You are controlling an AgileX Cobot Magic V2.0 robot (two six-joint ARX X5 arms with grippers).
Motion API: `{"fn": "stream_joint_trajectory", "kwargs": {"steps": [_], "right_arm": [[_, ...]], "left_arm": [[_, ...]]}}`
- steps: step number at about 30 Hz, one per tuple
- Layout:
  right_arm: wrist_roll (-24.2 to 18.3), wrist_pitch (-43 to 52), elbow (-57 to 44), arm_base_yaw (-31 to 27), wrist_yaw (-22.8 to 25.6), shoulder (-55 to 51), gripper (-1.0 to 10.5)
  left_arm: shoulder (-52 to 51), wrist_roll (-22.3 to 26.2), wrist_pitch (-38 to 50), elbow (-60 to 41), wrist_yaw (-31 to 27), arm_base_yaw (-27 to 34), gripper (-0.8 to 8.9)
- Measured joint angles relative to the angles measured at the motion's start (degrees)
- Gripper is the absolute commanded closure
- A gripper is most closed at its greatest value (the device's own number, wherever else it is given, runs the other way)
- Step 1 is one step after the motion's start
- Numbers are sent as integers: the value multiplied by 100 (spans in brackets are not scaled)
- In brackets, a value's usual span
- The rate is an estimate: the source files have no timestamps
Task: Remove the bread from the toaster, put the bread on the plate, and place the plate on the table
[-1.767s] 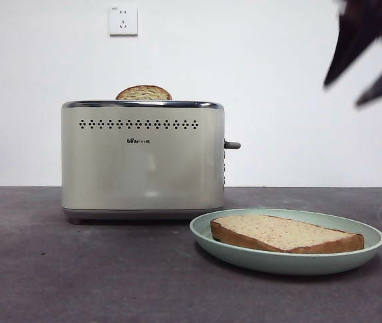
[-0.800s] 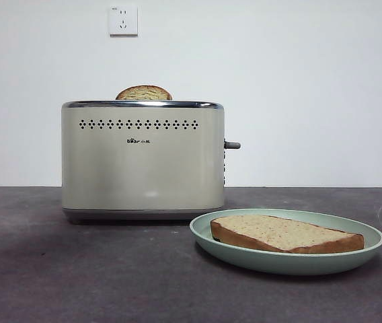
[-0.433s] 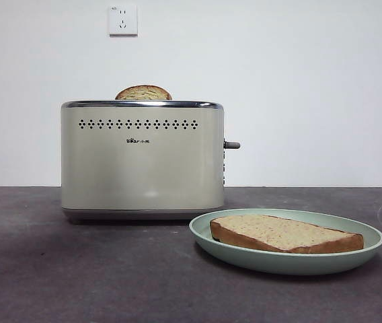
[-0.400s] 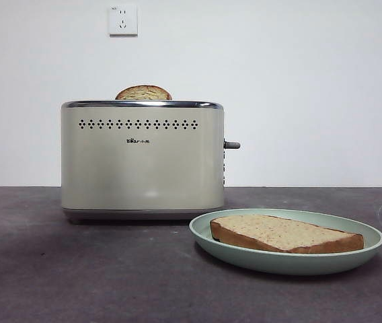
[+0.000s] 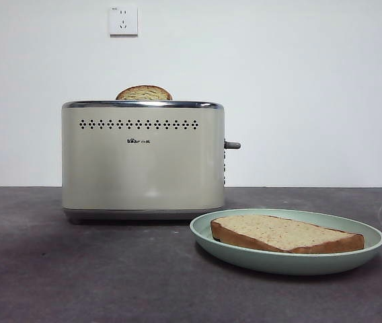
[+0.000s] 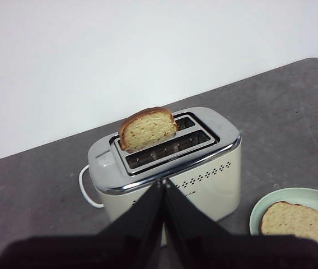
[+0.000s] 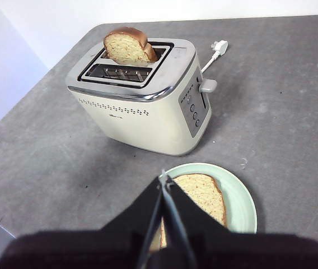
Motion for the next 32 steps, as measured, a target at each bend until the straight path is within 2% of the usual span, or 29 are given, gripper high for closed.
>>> {"fn": "stream_joint_trajectory", "kwargs": {"steps": [2, 7, 11, 13, 16, 21, 27, 32], "right_arm": [[0, 0, 0, 0, 0, 0, 945], [0, 0, 0, 0, 0, 0, 945], [0, 0, 0, -2, 0, 0, 945], [0, 0, 0, -2, 0, 0, 945], [0, 0, 0, -2, 0, 0, 945], [0, 0, 0, -2, 0, 0, 945], [0, 0, 0, -2, 0, 0, 945], [0, 0, 0, -2, 0, 0, 945]], "left_arm": [[-72, -46, -37, 0, 219, 275, 817], [-262, -289, 297, -267, 2035, 1467, 817], [-629, -407, 1674, -1425, 3532, 2518, 817], [-894, -507, 2459, -2190, 4011, 2896, 817], [-1486, -756, 3246, -3300, 4181, 3381, 817], [-2520, -1200, 3346, -4564, 4192, 4019, 817], [-3261, -1300, 3346, -5383, 4192, 4435, 817], [-3558, -1327, 3248, -5598, 4194, 4621, 817]]}}
